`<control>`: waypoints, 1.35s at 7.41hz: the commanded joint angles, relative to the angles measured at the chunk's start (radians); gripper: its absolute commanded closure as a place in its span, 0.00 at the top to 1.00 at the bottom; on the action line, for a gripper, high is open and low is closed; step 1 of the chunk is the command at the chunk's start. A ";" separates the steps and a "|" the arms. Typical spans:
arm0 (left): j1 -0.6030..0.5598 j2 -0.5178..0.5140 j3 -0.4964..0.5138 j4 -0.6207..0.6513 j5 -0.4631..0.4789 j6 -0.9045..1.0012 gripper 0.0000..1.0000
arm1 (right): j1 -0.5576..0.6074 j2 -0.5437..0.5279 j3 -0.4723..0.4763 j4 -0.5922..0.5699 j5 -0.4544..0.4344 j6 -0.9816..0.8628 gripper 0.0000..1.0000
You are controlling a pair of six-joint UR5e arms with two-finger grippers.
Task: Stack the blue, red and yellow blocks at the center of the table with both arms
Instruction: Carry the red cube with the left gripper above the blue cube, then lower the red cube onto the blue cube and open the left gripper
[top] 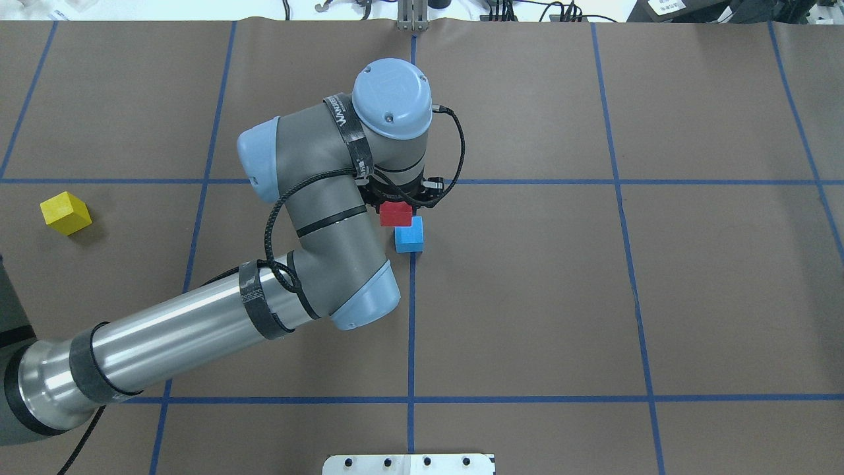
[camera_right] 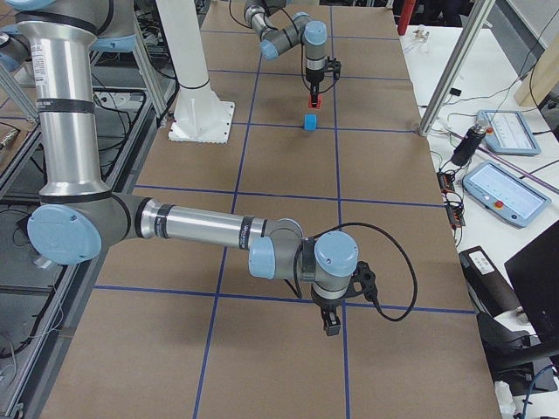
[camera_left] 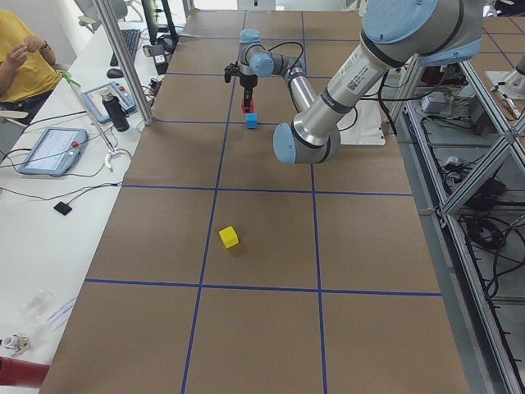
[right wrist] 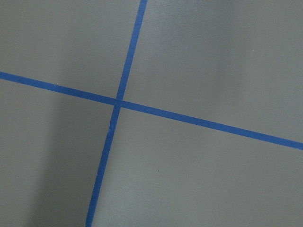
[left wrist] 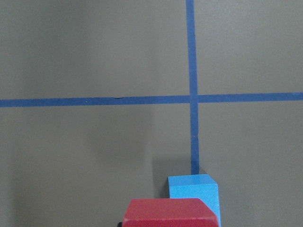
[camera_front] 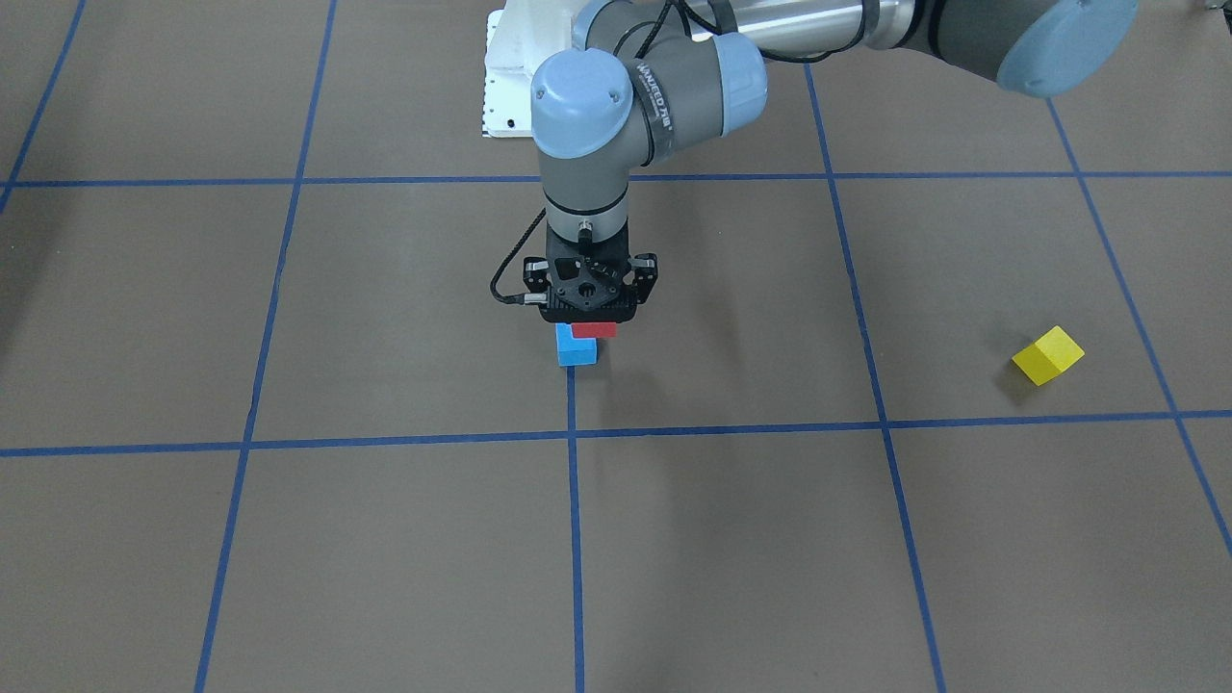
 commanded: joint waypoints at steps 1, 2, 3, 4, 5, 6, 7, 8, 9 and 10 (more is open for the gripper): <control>0.020 -0.011 0.063 -0.069 0.001 0.003 0.00 | 0.000 -0.001 0.001 0.000 -0.001 0.002 0.99; 0.026 -0.008 0.063 -0.069 0.001 0.003 0.00 | 0.000 -0.001 0.001 0.000 -0.001 0.004 0.99; 0.029 -0.008 0.063 -0.069 0.001 0.004 0.00 | 0.000 -0.001 0.001 0.000 -0.001 0.004 0.99; 0.032 -0.007 0.063 -0.069 0.001 0.004 0.07 | 0.000 -0.001 0.001 0.000 -0.001 0.004 0.99; 0.034 -0.005 0.065 -0.069 0.001 0.004 0.15 | 0.000 -0.001 0.001 0.000 -0.001 0.006 0.99; 0.038 -0.003 0.065 -0.069 0.001 0.004 0.22 | 0.000 0.001 0.001 0.000 -0.001 0.004 0.99; 0.037 -0.007 0.063 -0.069 0.001 0.006 0.25 | -0.001 0.001 0.001 0.000 -0.001 0.004 0.99; 0.038 -0.008 0.063 -0.070 0.001 0.006 0.25 | 0.000 0.001 0.001 0.000 -0.001 0.006 0.99; 0.037 -0.007 0.063 -0.070 0.001 0.006 0.25 | 0.000 0.001 0.001 0.000 -0.001 0.006 0.99; 0.037 -0.005 0.065 -0.070 0.001 0.009 0.25 | -0.001 0.001 0.001 0.000 -0.001 0.006 0.99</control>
